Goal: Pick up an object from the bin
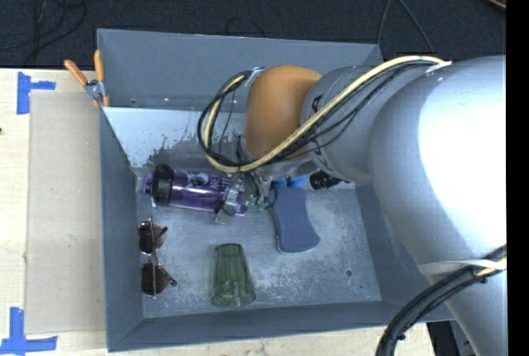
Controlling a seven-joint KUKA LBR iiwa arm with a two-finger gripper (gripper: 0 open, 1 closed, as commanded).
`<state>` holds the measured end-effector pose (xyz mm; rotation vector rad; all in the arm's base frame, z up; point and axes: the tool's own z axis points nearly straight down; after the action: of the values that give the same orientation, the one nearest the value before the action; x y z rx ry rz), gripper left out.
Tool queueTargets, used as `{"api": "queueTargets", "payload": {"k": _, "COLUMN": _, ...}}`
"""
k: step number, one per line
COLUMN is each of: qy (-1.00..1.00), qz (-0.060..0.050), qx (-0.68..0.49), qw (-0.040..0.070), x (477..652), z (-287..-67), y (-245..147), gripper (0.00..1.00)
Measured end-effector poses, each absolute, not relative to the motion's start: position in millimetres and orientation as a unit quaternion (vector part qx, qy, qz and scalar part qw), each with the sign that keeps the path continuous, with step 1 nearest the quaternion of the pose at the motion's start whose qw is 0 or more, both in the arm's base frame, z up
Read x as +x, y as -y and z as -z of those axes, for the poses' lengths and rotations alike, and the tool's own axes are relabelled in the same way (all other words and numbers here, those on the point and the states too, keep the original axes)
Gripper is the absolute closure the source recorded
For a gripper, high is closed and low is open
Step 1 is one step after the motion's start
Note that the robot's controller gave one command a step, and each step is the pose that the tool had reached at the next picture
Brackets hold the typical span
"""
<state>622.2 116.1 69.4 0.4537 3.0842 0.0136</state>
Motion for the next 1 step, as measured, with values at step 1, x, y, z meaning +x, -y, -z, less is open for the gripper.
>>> {"api": "queueTargets", "payload": {"k": 1, "qy": -0.989, "qz": -0.005, "qx": 0.146, "qw": 0.012, "x": 622.1, "z": -69.6, "y": -116.1, "gripper": 1.0}}
